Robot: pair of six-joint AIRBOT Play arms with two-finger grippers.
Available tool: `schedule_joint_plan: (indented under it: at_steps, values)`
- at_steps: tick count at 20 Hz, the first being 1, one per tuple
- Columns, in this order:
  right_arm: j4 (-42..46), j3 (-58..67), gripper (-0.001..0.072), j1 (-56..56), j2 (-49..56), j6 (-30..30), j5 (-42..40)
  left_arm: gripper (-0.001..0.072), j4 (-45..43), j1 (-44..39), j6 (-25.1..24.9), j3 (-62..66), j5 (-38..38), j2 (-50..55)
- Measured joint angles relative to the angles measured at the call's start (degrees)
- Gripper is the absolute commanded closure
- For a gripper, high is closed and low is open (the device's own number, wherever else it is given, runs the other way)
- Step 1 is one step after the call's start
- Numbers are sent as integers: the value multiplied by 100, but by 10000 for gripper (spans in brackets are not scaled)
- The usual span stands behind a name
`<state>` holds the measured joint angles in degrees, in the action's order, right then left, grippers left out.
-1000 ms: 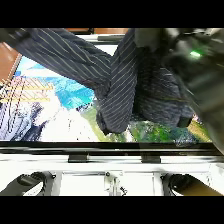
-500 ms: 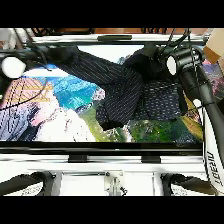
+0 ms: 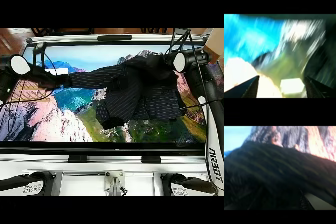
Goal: Fold the shirts.
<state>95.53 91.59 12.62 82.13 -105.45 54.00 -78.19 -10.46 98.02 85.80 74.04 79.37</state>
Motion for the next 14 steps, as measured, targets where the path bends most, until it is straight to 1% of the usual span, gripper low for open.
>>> schedule_joint_plan:
  at_steps: [2, 3, 5, 7, 9, 11, 14]
  values:
    - [-22, 0, 163, -70, -90, 433, 404, 29, 98, -20, -61, -323, 492, 0]
    - [-31, 0, 163, -81, -149, 688, 619, 29, 170, -72, -79, -562, 595, 0]
    - [-181, 0, 163, -87, -267, 1134, 1027, 28, 413, -219, -101, -1102, 555, 0]
    - [-564, 0, 163, -94, -326, 1486, 1384, 28, 844, -385, -118, -1711, 173, 2]
    - [-1117, 0, 163, -98, -299, 1751, 1626, 27, 1427, -505, -122, -2277, -470, 11]
    - [-1637, 0, 163, -96, -190, 1926, 1779, 27, 1998, -627, -133, -2736, -1158, 22]
    - [-2079, 0, 163, -96, 55, 2057, 1967, 27, 2553, -789, -166, -3093, -1939, 109]
